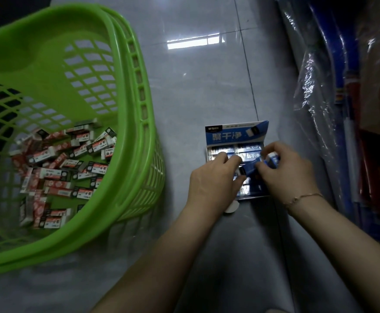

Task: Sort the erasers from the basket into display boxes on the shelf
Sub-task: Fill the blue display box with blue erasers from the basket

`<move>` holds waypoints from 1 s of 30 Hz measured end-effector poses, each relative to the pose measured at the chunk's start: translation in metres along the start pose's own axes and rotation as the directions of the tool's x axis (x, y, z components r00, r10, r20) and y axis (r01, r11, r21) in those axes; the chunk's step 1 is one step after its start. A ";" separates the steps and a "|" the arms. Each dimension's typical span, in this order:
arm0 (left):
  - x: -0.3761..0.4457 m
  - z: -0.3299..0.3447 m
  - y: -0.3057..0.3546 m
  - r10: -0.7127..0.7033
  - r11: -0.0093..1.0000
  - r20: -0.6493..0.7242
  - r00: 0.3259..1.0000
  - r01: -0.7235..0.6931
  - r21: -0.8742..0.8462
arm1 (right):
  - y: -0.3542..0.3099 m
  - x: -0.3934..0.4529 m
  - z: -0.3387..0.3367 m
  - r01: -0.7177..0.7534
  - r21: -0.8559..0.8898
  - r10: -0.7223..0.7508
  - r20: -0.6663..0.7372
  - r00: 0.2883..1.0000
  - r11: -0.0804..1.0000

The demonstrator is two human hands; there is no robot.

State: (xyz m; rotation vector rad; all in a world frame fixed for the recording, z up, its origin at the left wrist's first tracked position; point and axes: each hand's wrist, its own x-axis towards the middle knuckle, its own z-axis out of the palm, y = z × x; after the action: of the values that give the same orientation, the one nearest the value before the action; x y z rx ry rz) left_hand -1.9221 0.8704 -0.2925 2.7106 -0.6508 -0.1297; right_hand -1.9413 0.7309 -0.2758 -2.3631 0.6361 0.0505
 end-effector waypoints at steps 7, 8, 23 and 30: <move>0.005 0.004 -0.001 -0.038 0.997 0.038 0.999 0.041 -0.069 | -0.001 0.004 0.003 0.186 -0.279 -0.128 0.214 0.968 0.942; 0.005 0.004 -0.001 -0.036 0.997 0.040 0.999 0.038 -0.060 | -0.001 0.004 0.002 0.208 -0.310 -0.143 0.220 0.965 0.928; 0.002 -0.022 -0.002 -0.385 0.334 0.331 0.861 0.465 -0.820 | -0.012 0.005 -0.017 -0.438 0.681 0.183 0.416 0.891 0.587; -0.003 -0.037 0.002 -0.209 0.160 0.556 0.804 0.589 -0.792 | -0.030 -0.006 -0.020 -0.589 0.759 0.040 0.604 0.796 0.278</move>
State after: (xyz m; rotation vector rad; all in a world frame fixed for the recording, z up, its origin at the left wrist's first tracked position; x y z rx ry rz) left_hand -1.9193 0.8815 -0.2570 1.5091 0.1922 -0.8429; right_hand -1.9355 0.7400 -0.2410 -0.9434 0.6409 0.3568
